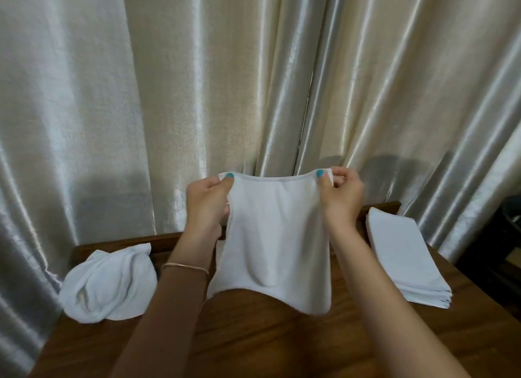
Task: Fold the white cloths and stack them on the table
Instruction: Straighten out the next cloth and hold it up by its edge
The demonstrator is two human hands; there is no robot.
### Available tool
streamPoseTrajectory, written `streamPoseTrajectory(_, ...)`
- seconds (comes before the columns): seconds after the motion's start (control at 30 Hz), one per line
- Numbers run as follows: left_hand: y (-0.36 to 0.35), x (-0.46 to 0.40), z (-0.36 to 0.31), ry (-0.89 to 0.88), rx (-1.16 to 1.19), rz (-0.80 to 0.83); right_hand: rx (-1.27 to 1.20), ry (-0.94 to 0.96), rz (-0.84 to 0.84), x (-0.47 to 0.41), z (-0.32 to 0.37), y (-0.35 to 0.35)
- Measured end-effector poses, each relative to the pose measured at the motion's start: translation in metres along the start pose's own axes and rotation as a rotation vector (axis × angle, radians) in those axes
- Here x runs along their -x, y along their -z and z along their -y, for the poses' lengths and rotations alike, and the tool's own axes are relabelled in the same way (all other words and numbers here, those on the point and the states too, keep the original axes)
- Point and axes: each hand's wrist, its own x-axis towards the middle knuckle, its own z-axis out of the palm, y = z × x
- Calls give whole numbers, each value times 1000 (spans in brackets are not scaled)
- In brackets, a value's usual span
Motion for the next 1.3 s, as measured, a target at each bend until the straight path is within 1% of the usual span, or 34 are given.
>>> streamPoseTrajectory(0.1,-28,16,5,-62,36,-38,-123,-91,73,16,6,-17)
streamPoseTrajectory(0.2,-47,26,10,-65,59,-48,-177,-160,155,27,11,-29)
streamPoseTrajectory(0.27,-54,29,14,-64,47,-47,-210,-186,173,33,14,-34)
streamPoseTrajectory(0.4,-61,35,19,-35,45,-80,-256,-135,168,47,12,-41)
streamPoseTrajectory(0.57,-60,40,21,23,88,-38,-311,-144,247,57,5,-42)
streamPoseTrajectory(0.67,-60,40,23,30,141,-19,-255,-81,369,61,2,-39)
streamPoseTrajectory(0.77,-57,38,22,44,161,32,-175,-13,475,64,0,-33)
streamPoseTrajectory(0.87,-52,34,22,17,182,93,-170,46,598,64,5,-25)
streamPoseTrajectory(0.9,-49,33,22,3,174,108,-192,43,647,63,6,-22)
streamPoseTrajectory(0.97,-44,30,22,-17,161,126,-279,-21,756,60,7,-17)
streamPoseTrajectory(1.03,-37,26,21,-7,165,128,-350,-78,884,55,8,-12)
streamPoseTrajectory(1.07,-34,24,20,4,161,134,-350,-67,925,53,8,-10)
streamPoseTrajectory(1.1,-30,22,19,9,144,147,-338,-38,924,51,9,-7)
streamPoseTrajectory(1.13,-27,20,18,2,119,160,-316,5,869,47,9,-4)
streamPoseTrajectory(1.2,-20,17,16,-40,68,172,-232,100,689,35,7,4)
streamPoseTrajectory(1.23,-16,16,15,-65,42,170,-161,164,632,27,6,8)
streamPoseTrajectory(1.27,-13,14,13,-86,22,168,-71,236,619,18,4,12)
streamPoseTrajectory(1.3,-10,13,12,-102,8,166,25,302,650,10,1,15)
